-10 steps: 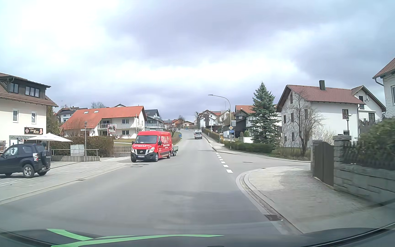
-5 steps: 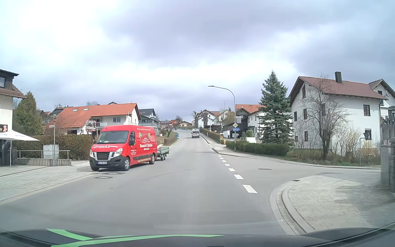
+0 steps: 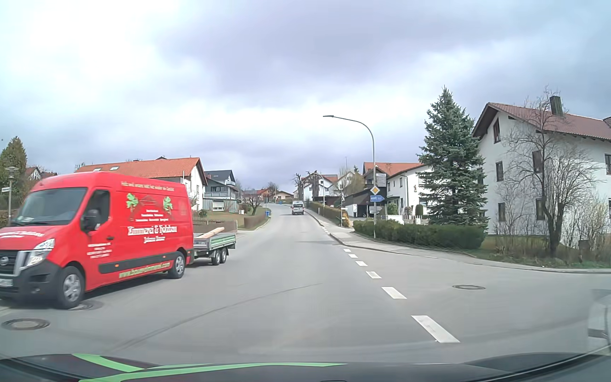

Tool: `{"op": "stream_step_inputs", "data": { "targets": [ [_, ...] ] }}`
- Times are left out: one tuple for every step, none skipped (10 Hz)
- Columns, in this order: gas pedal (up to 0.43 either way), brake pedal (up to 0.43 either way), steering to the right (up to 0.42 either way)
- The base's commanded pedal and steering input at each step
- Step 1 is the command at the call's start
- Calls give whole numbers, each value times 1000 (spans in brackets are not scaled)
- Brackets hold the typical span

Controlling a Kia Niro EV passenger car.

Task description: Follow the waypoints while adhering to traffic rules and regulations

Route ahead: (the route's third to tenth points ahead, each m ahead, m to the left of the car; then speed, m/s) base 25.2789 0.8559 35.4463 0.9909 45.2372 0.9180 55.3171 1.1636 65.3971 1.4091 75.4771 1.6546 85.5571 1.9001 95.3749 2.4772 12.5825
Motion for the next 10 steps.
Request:
{"op": "stream_step_inputs", "data": {
  "targets": [
    [150, 0, 3],
    [157, 0, 3],
    [157, 0, 2],
    [157, 0, 2],
    [157, 0, 0],
    [157, 0, 0],
    [157, 0, 0],
    [157, 0, -1],
    [169, 0, -1],
    [177, 0, -1]
  ]
}}
